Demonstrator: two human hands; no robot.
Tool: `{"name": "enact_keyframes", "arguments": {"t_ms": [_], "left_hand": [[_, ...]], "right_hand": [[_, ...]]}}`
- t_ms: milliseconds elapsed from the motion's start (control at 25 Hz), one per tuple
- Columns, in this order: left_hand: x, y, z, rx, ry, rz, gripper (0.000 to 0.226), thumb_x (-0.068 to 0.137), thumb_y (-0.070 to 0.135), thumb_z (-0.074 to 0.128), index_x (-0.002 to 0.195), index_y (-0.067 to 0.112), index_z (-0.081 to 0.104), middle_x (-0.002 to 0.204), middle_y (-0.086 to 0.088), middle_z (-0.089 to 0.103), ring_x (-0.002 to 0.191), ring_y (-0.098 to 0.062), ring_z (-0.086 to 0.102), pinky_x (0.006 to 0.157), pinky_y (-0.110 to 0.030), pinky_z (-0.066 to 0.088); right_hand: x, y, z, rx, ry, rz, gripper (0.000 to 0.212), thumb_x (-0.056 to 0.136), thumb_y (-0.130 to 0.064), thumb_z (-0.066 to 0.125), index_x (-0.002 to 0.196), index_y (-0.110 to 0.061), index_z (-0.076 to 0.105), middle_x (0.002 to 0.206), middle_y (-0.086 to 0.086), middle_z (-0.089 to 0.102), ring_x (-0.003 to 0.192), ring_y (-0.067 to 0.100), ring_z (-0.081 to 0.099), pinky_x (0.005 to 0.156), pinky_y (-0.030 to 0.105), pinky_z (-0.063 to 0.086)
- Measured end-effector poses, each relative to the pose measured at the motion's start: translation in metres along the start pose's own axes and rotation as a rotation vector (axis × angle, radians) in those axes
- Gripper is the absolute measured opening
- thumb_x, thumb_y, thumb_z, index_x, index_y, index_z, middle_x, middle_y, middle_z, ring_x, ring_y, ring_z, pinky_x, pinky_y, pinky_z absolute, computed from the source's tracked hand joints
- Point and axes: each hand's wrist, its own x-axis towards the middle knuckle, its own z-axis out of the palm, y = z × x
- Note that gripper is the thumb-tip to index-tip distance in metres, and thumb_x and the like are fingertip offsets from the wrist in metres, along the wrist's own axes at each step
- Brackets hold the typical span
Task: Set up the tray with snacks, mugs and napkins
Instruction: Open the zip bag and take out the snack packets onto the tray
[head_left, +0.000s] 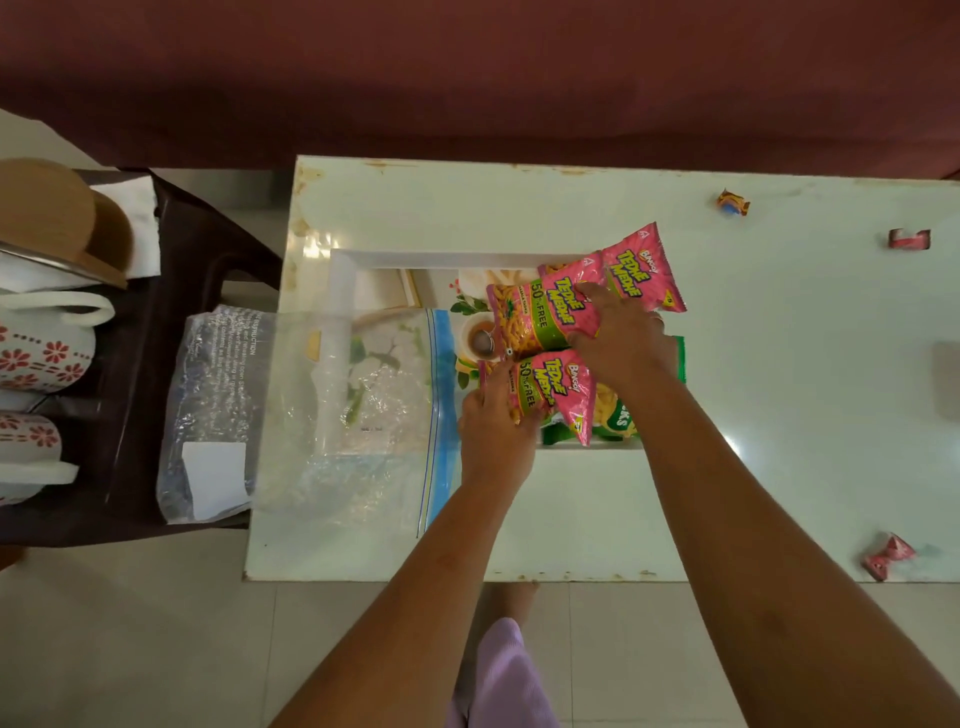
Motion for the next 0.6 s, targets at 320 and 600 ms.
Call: {"name": "enact_keyframes", "arguments": {"t_ms": [320, 600], "left_hand": [[0.007, 0.003, 0.014, -0.115, 0.043, -0.101, 0.069, 0.083, 0.032, 0.066, 0.143, 0.027, 0.031, 0.132, -0.014, 0.048, 0.126, -0.029, 0.038, 0.102, -0.040, 0.035], [0.008, -0.003, 0.016, 0.084, 0.002, -0.042, 0.073, 0.085, 0.036, 0.063, 0.147, 0.027, 0.025, 0.138, -0.019, 0.040, 0.125, -0.034, 0.042, 0.103, -0.045, 0.040]], "right_hand": [[-0.024, 0.004, 0.020, -0.001, 0.228, -0.092, 0.062, 0.079, -0.045, 0.065, 0.133, -0.034, 0.035, 0.130, 0.011, 0.044, 0.113, 0.040, 0.050, 0.086, 0.048, 0.046], [-0.040, 0.009, 0.047, 0.013, 0.187, -0.048, 0.061, 0.083, -0.042, 0.063, 0.137, -0.028, 0.037, 0.135, 0.009, 0.040, 0.112, 0.036, 0.052, 0.090, 0.046, 0.047]]}}
